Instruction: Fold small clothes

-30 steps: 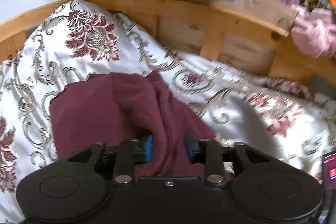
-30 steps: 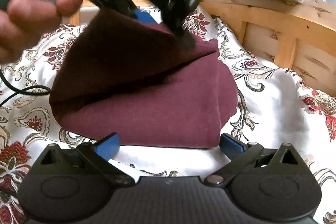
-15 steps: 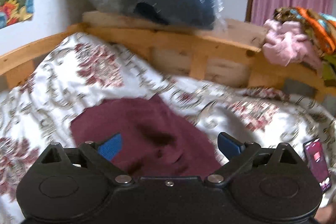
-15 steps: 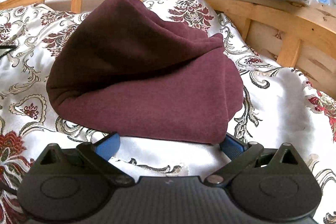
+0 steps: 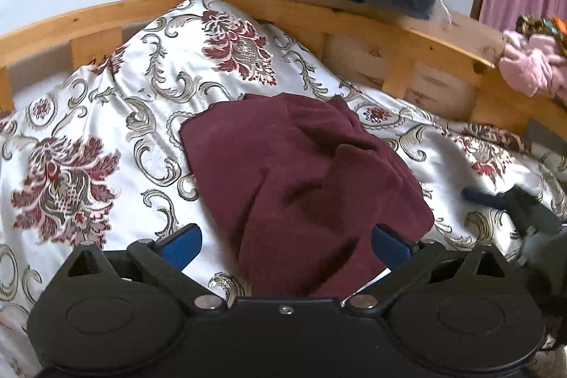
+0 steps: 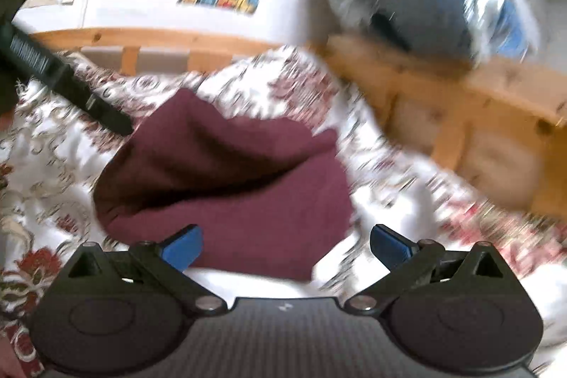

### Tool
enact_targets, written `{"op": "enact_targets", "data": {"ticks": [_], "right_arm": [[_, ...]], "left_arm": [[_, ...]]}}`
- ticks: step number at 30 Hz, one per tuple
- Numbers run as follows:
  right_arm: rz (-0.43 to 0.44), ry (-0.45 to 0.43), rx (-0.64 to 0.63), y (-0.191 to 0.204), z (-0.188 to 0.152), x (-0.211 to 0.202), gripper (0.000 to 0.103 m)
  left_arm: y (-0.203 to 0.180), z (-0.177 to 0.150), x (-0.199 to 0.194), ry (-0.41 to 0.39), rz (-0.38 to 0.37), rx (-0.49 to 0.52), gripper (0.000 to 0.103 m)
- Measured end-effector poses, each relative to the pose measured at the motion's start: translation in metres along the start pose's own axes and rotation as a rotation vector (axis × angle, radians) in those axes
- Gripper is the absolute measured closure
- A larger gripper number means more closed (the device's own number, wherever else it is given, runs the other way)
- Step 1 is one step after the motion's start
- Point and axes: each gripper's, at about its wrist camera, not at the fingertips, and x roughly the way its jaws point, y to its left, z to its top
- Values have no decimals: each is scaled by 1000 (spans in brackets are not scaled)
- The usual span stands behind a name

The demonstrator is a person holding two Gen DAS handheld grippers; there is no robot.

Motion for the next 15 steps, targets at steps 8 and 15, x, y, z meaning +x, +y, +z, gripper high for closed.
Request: {"op": "enact_targets", "data": {"ticks": [8, 15], "right_arm": [[81, -24, 226, -49, 46, 21, 0], [276, 67, 467, -84, 81, 75, 0]], "left_arm": [[0, -8, 8, -10, 57, 72, 1], [-8, -21, 15, -21, 59, 127, 1]]}}
